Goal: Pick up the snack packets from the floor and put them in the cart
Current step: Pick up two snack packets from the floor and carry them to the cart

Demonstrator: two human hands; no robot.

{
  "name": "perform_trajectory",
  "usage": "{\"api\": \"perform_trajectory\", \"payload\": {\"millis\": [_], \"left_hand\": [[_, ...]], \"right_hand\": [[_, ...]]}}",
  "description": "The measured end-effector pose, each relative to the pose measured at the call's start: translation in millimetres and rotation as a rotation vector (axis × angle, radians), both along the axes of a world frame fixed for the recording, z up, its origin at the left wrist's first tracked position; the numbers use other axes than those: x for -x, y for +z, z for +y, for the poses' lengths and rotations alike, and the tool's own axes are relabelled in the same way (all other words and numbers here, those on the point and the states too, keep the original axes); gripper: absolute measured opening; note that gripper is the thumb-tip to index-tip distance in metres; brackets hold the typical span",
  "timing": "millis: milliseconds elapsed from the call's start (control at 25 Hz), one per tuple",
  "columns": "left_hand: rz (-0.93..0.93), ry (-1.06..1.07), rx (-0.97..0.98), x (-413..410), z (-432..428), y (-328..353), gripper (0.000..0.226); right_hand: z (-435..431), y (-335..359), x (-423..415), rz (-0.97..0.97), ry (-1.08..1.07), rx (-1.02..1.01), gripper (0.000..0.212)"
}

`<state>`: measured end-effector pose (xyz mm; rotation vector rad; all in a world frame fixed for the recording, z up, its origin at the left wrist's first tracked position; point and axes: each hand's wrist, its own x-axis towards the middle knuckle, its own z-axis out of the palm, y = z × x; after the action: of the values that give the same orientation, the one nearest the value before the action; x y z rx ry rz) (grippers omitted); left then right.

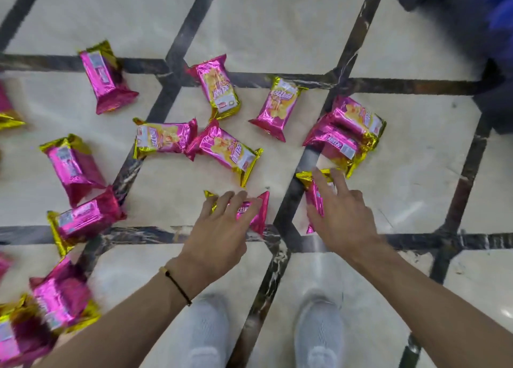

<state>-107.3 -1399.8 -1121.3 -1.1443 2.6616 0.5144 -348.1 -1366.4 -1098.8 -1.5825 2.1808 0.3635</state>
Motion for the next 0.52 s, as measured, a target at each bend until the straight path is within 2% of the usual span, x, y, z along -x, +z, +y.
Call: {"api": "perform_trajectory", "payload": {"millis": [280, 440, 520], "left_hand": [[-0.108, -0.018, 0.026, 1, -3, -58, 0.114], [-0.13, -0.024, 0.022, 2, -3, -59, 0.118], [-0.12, -0.011, 0.032, 3, -3, -51, 0.115]], "right_hand": [[-6, -64, -2, -0.014, -0.031, -0.021, 0.073], [-6, -66, 1, -0.024, -0.039, -0.013, 0.088], [-7, -55, 3, -0.03, -0.039, -0.002, 0.088]]}}
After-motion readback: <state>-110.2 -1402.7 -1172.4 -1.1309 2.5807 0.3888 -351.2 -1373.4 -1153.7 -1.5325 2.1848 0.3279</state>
